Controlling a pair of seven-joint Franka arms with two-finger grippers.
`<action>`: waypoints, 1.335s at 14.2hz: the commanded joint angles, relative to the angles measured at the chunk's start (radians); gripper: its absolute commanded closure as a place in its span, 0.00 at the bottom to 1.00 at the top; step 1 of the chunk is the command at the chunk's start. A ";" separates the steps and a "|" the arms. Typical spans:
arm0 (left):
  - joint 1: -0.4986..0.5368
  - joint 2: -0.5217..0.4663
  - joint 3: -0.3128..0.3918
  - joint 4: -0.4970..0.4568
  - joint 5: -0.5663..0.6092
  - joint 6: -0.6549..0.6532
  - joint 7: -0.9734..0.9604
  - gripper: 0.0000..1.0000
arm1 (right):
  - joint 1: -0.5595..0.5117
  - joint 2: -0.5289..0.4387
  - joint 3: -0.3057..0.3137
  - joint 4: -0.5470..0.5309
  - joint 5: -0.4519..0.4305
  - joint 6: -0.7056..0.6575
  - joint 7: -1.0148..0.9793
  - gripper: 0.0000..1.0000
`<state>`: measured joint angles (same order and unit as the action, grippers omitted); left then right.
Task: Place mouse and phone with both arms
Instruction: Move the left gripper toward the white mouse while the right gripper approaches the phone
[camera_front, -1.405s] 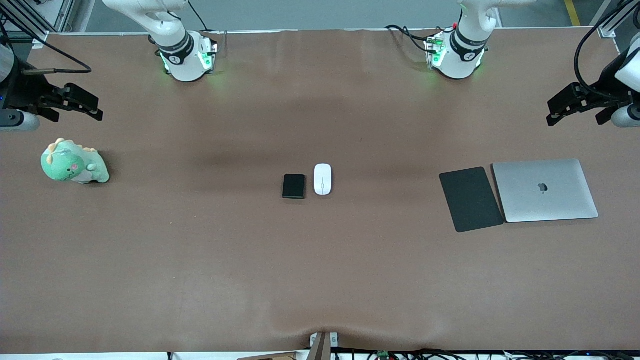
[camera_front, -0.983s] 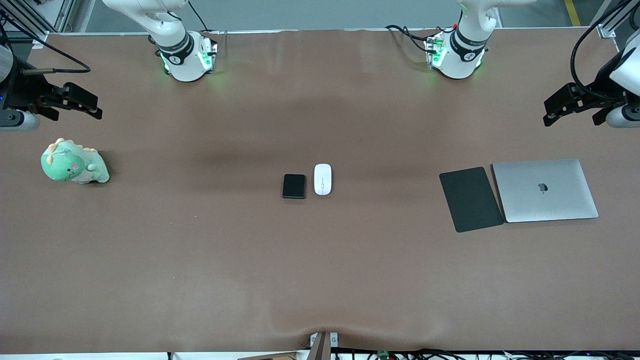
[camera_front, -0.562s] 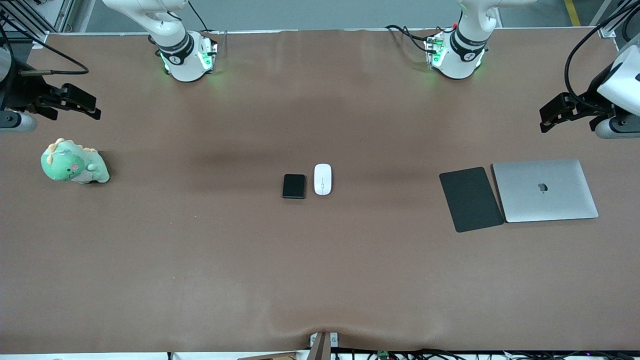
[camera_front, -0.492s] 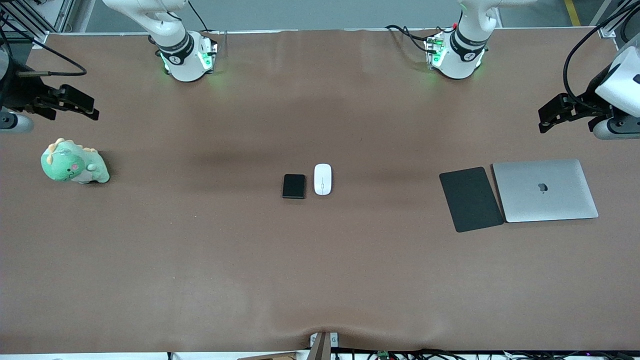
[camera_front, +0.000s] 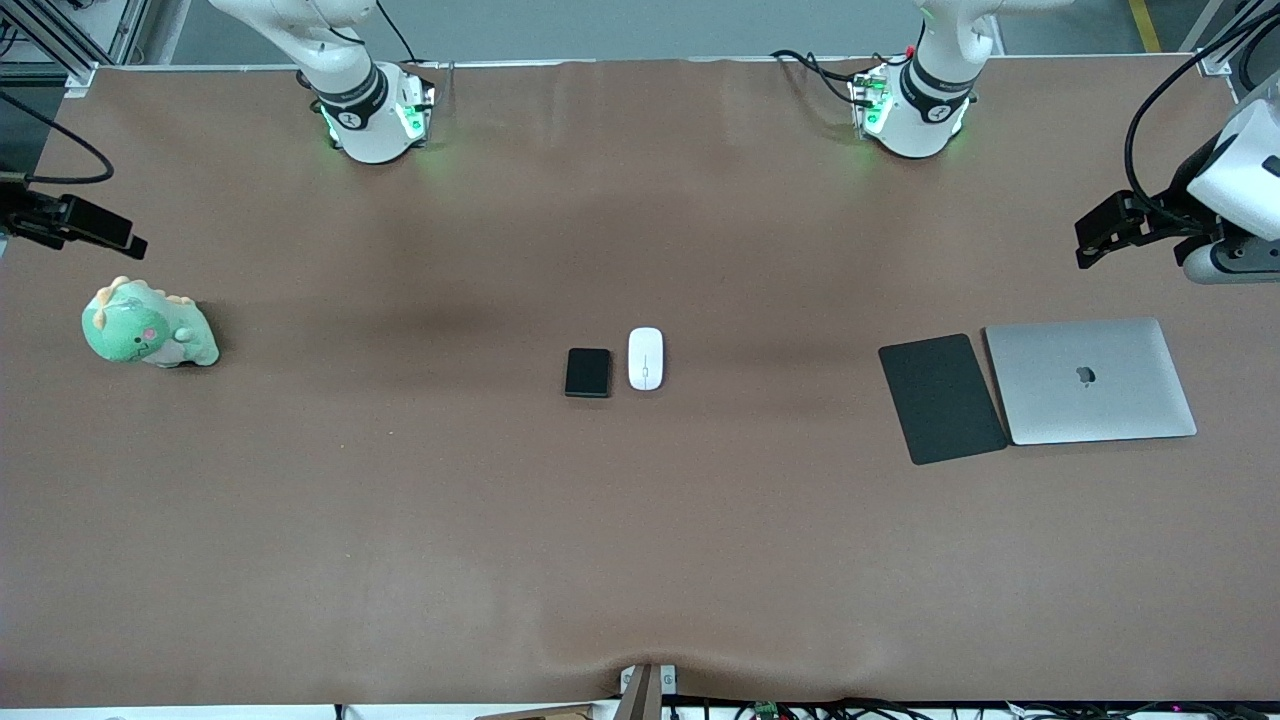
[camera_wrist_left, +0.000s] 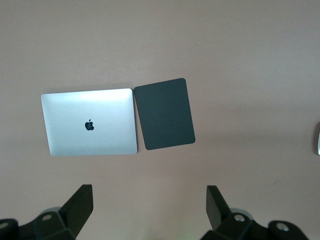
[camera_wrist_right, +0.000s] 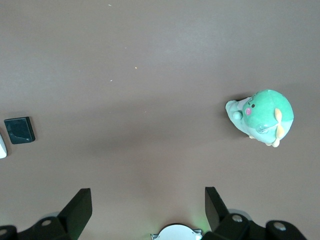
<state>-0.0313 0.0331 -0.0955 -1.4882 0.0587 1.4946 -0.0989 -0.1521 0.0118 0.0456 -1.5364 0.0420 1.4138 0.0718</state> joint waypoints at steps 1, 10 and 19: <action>-0.002 0.022 -0.007 -0.001 0.012 0.004 0.008 0.00 | -0.017 -0.003 0.016 0.002 -0.001 -0.009 0.013 0.00; -0.024 0.148 -0.032 -0.063 -0.029 0.081 -0.013 0.00 | 0.139 0.002 0.023 -0.040 0.035 0.000 0.058 0.00; -0.240 0.350 -0.035 -0.056 -0.016 0.237 -0.195 0.00 | 0.411 0.036 0.025 -0.051 0.064 0.054 0.146 0.00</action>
<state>-0.2410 0.3512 -0.1349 -1.5557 0.0396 1.6992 -0.2680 0.2139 0.0430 0.0812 -1.5852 0.0840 1.4578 0.2059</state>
